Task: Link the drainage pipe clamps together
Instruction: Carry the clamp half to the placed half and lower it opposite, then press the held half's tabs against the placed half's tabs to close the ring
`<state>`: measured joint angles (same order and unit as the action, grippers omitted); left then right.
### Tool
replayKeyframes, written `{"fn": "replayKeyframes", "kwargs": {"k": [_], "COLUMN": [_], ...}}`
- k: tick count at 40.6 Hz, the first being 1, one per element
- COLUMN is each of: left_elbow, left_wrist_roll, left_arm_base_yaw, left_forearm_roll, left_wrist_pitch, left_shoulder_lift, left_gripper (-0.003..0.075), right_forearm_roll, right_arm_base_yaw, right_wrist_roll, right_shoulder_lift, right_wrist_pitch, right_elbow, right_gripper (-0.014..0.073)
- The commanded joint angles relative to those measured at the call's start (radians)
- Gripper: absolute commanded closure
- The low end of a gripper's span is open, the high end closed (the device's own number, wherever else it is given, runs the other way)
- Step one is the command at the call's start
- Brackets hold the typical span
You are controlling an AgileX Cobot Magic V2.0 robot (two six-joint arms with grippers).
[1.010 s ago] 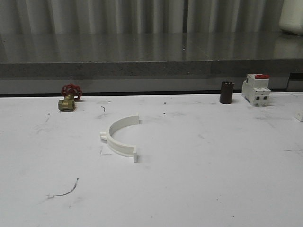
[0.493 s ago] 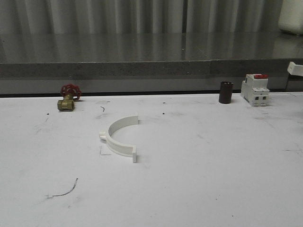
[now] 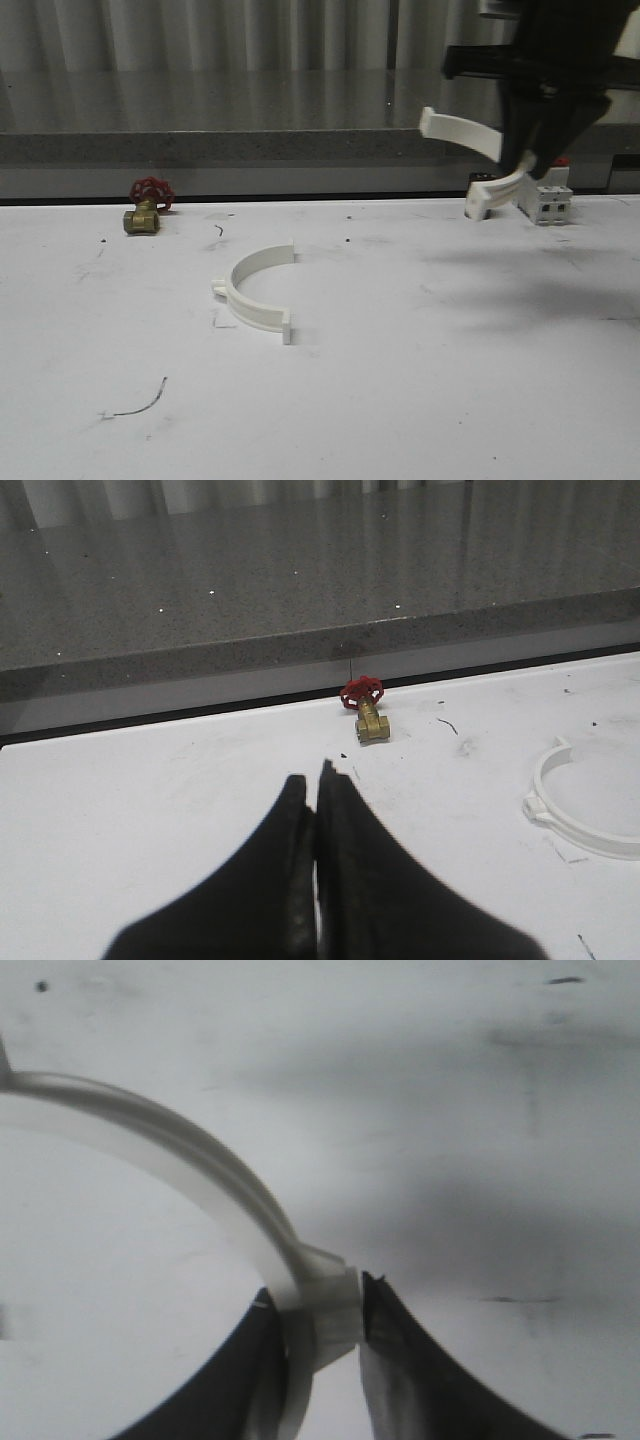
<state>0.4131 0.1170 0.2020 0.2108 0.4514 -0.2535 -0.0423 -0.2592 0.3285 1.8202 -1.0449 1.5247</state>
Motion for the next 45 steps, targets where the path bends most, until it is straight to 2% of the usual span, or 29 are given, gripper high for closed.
{"fn": "replayKeyframes", "kwargs": {"k": [1, 10, 17, 45], "left_elbow": [0.029, 0.029, 0.029, 0.029], "left_wrist_roll": [-0.002, -0.002, -0.002, -0.002], "left_arm_base_yaw": [0.007, 0.007, 0.007, 0.007], "left_forearm_roll": [-0.001, -0.001, -0.001, -0.001], "left_wrist_pitch": [-0.076, -0.076, -0.076, -0.076], "left_shoulder_lift": [-0.008, -0.008, -0.008, -0.008], "left_gripper": [0.0741, 0.0741, 0.0741, 0.0741], "right_forearm_roll": [0.005, 0.006, 0.01, 0.014], "right_arm_base_yaw": [-0.069, -0.187, -0.235, -0.239], "right_wrist_roll": [0.047, 0.136, 0.185, 0.256], "right_shoulder_lift": [-0.021, 0.051, 0.118, 0.248], "right_wrist_pitch": [0.045, 0.121, 0.141, 0.191], "right_elbow": [0.027, 0.027, 0.062, 0.125], "right_gripper": [0.0536, 0.0536, 0.0536, 0.0536]}}
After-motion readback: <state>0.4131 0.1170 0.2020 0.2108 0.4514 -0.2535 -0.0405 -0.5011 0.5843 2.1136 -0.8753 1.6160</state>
